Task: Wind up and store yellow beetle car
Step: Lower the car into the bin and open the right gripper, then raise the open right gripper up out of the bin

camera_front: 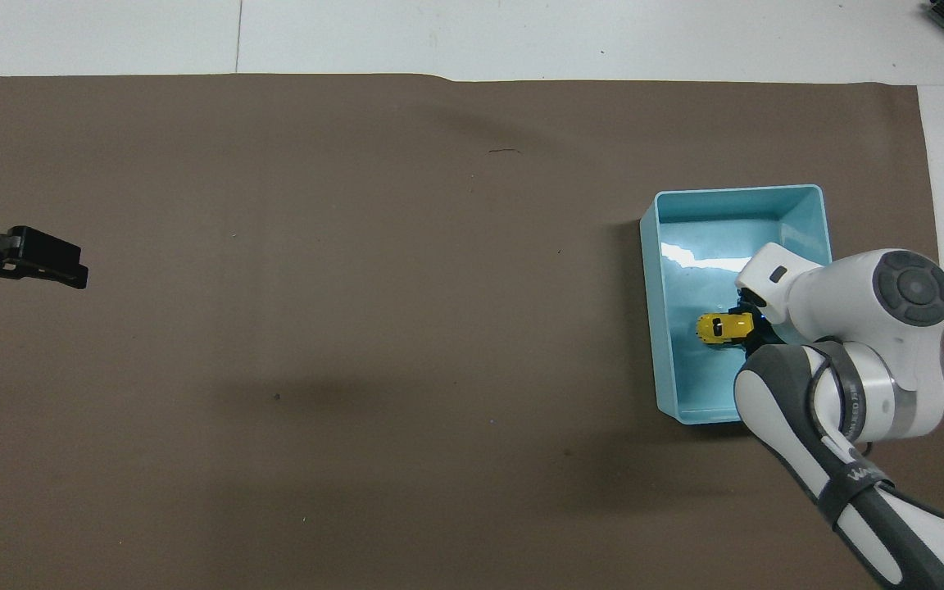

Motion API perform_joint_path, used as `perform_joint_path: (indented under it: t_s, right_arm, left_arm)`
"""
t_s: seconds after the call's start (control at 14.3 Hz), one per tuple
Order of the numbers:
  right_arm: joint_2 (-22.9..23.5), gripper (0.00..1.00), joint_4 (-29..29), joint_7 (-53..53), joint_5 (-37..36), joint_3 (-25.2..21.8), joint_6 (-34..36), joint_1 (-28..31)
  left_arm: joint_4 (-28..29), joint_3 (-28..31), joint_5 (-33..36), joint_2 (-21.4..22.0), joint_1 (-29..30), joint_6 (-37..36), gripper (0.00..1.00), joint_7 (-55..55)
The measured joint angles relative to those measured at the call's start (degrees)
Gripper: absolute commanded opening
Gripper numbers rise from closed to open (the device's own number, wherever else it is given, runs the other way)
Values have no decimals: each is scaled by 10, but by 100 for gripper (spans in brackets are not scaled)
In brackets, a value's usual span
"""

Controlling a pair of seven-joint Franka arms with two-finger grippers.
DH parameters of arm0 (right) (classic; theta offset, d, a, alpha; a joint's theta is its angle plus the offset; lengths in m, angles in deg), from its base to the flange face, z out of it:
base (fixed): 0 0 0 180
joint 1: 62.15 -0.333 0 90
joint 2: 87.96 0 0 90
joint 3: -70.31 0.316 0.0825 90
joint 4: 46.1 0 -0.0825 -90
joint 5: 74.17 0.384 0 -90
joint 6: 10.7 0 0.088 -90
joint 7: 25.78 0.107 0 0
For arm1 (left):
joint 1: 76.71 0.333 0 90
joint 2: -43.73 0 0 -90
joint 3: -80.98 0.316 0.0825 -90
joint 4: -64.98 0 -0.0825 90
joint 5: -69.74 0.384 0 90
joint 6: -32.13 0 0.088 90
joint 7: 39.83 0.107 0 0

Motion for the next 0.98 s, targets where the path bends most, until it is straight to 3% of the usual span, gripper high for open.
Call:
perform_joint_path:
  t_s: [0.07,0.14,0.28,0.35,0.7,0.98]
  right_arm:
    - [3,8,0,0,0,0,-6,1]
    - [6,23,-1,0,0,0,-11,1]
    - [12,77,-1,0,0,1,-20,0]
    - [14,100,-1,0,0,2,-21,0]
    - [15,100,9,9,2,3,-13,0]
    - [7,100,58,66,3,9,53,-10]
  left_arm:
    - [0,0,0,0,0,0,100,0]
    - [0,0,0,0,0,0,100,0]
    - [0,0,0,0,0,0,100,0]
    - [0,0,0,0,0,0,100,0]
    - [0,0,0,0,0,0,100,0]
    - [0,0,0,0,0,0,100,0]
